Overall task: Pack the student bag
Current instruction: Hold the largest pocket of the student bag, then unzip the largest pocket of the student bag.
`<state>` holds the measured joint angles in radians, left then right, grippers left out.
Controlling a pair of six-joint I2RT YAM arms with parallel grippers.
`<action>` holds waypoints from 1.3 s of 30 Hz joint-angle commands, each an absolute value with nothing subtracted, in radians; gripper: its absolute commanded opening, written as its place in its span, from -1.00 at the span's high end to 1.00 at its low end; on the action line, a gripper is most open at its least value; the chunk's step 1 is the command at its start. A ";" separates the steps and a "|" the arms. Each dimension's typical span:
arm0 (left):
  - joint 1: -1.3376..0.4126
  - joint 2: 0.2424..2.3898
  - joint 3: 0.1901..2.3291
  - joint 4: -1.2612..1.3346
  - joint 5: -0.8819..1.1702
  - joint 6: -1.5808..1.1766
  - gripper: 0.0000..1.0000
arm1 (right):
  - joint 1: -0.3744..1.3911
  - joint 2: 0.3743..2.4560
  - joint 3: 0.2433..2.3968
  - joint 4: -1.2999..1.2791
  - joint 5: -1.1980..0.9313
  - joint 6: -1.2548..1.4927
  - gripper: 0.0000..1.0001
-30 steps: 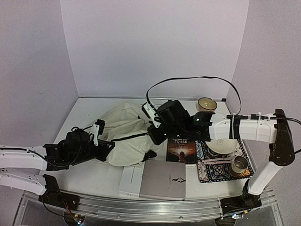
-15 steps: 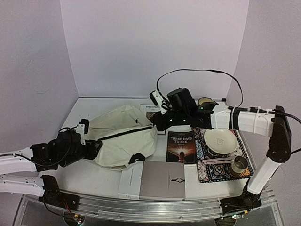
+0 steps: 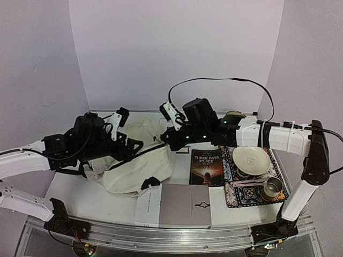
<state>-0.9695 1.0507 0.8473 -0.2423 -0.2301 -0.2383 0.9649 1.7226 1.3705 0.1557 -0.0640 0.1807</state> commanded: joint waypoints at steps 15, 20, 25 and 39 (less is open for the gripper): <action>-0.968 1.358 0.973 -0.121 -0.082 -0.066 0.36 | 0.983 1.694 1.394 0.193 -0.017 0.173 1.00; -0.968 1.259 0.902 -0.127 -0.072 -0.059 1.00 | 0.941 1.695 1.367 0.190 0.051 0.175 1.00; -0.967 1.108 0.811 -0.166 -0.038 -0.057 1.00 | 0.839 1.733 1.361 0.189 0.038 0.216 1.00; -0.969 0.806 0.699 -0.216 0.143 -0.113 1.00 | 0.688 2.074 1.642 0.114 -0.102 0.256 1.00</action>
